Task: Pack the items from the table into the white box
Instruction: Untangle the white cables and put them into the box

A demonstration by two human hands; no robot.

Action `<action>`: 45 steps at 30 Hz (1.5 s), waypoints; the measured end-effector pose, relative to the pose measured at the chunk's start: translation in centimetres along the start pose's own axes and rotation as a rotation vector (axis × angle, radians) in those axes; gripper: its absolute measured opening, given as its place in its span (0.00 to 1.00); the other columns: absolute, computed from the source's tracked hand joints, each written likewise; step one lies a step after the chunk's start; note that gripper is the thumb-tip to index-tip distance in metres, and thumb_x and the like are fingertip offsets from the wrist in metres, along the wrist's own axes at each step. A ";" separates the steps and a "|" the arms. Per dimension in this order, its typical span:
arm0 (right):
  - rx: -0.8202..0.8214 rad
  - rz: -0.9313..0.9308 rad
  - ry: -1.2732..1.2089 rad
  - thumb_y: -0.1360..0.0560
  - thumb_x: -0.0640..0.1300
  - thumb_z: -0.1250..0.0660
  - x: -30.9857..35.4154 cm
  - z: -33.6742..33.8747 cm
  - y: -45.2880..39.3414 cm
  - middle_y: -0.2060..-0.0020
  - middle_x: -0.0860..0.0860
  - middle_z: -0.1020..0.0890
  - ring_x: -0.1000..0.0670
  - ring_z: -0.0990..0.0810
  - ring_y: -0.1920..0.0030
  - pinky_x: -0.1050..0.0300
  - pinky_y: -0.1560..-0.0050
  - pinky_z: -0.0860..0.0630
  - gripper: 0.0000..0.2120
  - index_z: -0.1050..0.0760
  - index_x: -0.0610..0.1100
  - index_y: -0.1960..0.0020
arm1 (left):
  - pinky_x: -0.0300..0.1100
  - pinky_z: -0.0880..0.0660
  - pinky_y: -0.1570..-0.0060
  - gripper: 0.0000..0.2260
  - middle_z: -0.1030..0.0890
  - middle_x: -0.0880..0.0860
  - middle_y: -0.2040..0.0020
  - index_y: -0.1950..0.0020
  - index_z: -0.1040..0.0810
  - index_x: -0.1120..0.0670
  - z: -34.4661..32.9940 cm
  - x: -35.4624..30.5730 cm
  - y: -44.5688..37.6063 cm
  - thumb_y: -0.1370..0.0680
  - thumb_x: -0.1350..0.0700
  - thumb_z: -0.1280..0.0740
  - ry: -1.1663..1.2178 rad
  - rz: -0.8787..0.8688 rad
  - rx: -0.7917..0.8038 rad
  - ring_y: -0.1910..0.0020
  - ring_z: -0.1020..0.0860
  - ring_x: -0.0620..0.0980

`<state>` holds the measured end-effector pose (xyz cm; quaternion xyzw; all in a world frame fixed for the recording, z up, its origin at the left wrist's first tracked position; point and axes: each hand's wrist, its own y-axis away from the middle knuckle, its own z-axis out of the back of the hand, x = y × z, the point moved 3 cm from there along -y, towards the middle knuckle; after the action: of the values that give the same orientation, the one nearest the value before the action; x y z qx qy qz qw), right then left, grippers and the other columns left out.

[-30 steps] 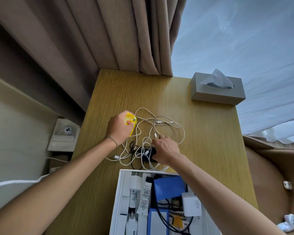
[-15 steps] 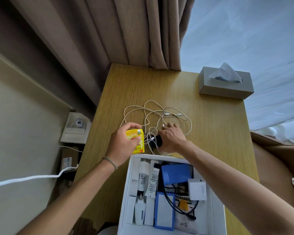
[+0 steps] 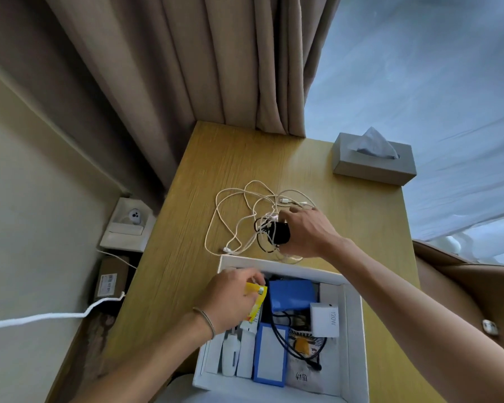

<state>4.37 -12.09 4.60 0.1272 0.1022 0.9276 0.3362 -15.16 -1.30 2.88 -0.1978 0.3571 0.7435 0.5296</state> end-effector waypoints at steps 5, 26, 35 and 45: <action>-0.052 -0.078 -0.216 0.39 0.54 0.23 -1.3 1.0 2.2 0.50 0.53 0.23 0.48 0.25 0.55 0.54 0.59 0.23 0.29 0.26 0.53 0.40 | 0.40 0.21 0.55 0.08 0.19 0.44 0.51 0.47 0.21 0.42 -1.7 -0.1 0.8 0.23 0.55 0.31 -0.141 -0.039 0.003 0.54 0.21 0.44; -0.311 0.047 -0.455 0.34 0.37 0.25 -1.1 3.9 7.0 0.37 0.56 0.25 0.55 0.24 0.49 0.64 0.51 0.29 0.37 0.34 0.57 0.31 | 0.47 0.21 0.53 0.16 0.17 0.43 0.55 0.49 0.19 0.42 4.3 -8.6 -9.6 0.35 0.44 0.23 -0.107 -0.172 0.001 0.55 0.19 0.48; -0.448 -0.200 -0.701 0.30 0.40 0.25 -4.8 2.3 8.7 0.49 0.61 0.20 0.61 0.19 0.53 0.56 0.51 0.20 0.29 0.29 0.59 0.33 | 0.44 0.19 0.56 0.09 0.15 0.43 0.56 0.49 0.18 0.46 7.5 -8.4 -9.1 0.28 0.50 0.24 0.162 -0.175 -0.307 0.57 0.18 0.40; -0.407 -0.125 -0.887 0.23 0.45 0.29 -1.4 4.3 7.2 0.37 0.55 0.21 0.56 0.22 0.38 0.58 0.38 0.27 0.24 0.30 0.52 0.29 | 0.39 0.19 0.52 0.12 0.13 0.50 0.50 0.44 0.19 0.53 11.4 -11.2 -8.2 0.27 0.60 0.27 0.885 -0.261 -0.171 0.47 0.16 0.49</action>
<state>2.42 -18.03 10.39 0.4354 -0.2264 0.7631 0.4205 -2.51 1.43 15.41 -0.5820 0.4583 0.5417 0.3974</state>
